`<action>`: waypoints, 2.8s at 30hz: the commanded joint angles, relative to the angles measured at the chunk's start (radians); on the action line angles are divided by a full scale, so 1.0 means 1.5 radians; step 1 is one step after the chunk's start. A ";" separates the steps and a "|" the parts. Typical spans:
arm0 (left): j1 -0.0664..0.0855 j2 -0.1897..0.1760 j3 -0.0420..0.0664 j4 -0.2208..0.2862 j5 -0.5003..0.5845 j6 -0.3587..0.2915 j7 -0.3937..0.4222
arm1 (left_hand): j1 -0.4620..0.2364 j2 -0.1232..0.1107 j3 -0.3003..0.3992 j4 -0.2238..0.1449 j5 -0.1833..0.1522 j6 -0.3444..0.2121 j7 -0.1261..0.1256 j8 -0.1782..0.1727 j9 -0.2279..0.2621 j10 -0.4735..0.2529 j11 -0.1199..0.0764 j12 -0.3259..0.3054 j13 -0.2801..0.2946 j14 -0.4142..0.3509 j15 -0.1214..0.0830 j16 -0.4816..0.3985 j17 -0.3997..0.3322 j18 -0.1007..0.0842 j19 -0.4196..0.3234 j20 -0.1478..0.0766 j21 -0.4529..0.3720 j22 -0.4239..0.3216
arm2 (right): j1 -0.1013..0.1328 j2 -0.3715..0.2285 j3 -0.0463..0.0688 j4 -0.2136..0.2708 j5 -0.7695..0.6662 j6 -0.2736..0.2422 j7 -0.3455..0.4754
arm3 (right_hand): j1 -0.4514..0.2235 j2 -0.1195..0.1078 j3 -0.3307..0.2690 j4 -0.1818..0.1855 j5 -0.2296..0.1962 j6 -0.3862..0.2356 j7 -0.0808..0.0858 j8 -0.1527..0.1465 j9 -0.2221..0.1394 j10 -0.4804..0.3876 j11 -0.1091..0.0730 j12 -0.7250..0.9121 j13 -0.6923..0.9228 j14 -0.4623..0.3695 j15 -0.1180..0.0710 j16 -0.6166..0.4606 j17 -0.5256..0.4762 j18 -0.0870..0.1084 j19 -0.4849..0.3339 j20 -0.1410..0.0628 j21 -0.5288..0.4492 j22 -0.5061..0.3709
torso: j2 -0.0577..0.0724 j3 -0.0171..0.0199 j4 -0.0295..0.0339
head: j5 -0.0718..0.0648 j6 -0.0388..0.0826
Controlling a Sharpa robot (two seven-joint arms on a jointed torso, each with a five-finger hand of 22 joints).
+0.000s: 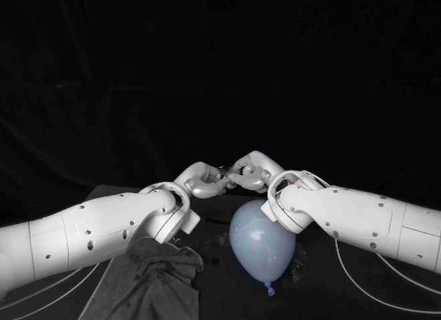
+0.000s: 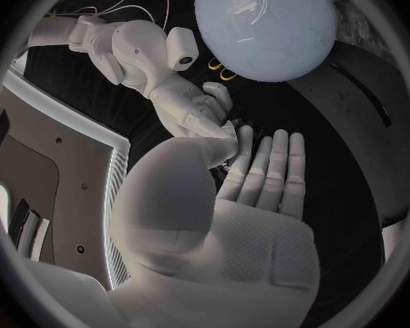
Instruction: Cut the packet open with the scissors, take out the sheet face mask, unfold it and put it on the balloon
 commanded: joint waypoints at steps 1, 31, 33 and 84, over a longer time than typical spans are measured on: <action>0.002 0.007 0.002 0.013 -0.006 0.033 0.042 | 0.005 0.000 0.028 -0.028 0.002 0.024 -0.027 0.000 0.001 0.005 0.002 0.005 0.001 0.004 0.000 0.004 -0.001 0.000 0.003 0.000 0.000 -0.001 | -0.001 0.006 -0.001 0.002 -0.018 0.026 0.004 | 0.000 0.004 0.001 0.004 -0.003 0.005 -0.001 0.004 0.000 0.049 0.005 0.003 0.148 0.069 -0.001 0.003 0.175 0.001 -0.001 -0.001 -0.001 0.097 | 0.000 0.0000 0.0002 | 0.000 0.000; 0.002 0.005 0.002 0.009 0.015 0.039 0.028 | 0.001 -0.003 0.035 -0.027 0.002 0.019 0.012 -0.006 0.005 -0.015 -0.014 0.001 -0.001 -0.008 -0.005 0.005 -0.010 -0.004 -0.001 0.004 -0.004 -0.004 | -0.001 -0.016 0.000 0.027 0.008 -0.056 0.054 | 0.028 0.029 0.023 -0.034 -0.004 0.081 -0.047 0.084 0.045 0.074 -0.035 0.049 0.175 0.069 -0.036 0.003 0.175 -0.005 0.015 -0.032 0.023 0.112 | 0.000 0.0003 -0.0002 | 0.000 -0.003; 0.002 0.004 0.002 0.007 0.021 0.037 0.024 | 0.001 -0.003 0.034 -0.027 0.002 0.018 0.018 -0.005 0.006 -0.016 -0.016 0.001 -0.001 -0.009 -0.006 0.005 -0.011 -0.006 -0.001 0.004 -0.005 -0.005 | -0.001 -0.021 0.000 0.034 0.015 -0.061 0.060 | 0.027 0.028 0.024 -0.036 -0.004 0.081 -0.048 0.088 0.048 0.074 -0.036 0.049 0.175 0.069 -0.037 0.003 0.175 -0.005 0.016 -0.033 0.024 0.113 | 0.000 0.0004 -0.0003 | 0.000 -0.003; 0.003 0.003 0.001 -0.037 0.080 0.068 -0.066 | 0.001 -0.005 0.030 -0.028 0.002 0.013 0.032 0.001 0.014 -0.009 -0.022 0.002 0.000 -0.006 -0.011 0.013 -0.014 -0.011 0.005 0.005 -0.007 -0.008 | 0.019 -0.127 0.029 0.175 0.164 -0.041 0.111 | 0.020 0.026 0.031 -0.042 -0.004 0.077 -0.052 0.108 0.064 0.074 -0.040 0.049 0.175 0.069 -0.040 0.003 0.175 -0.006 0.018 -0.038 0.027 0.115 | 0.000 -0.0002 -0.0001 | 0.008 -0.004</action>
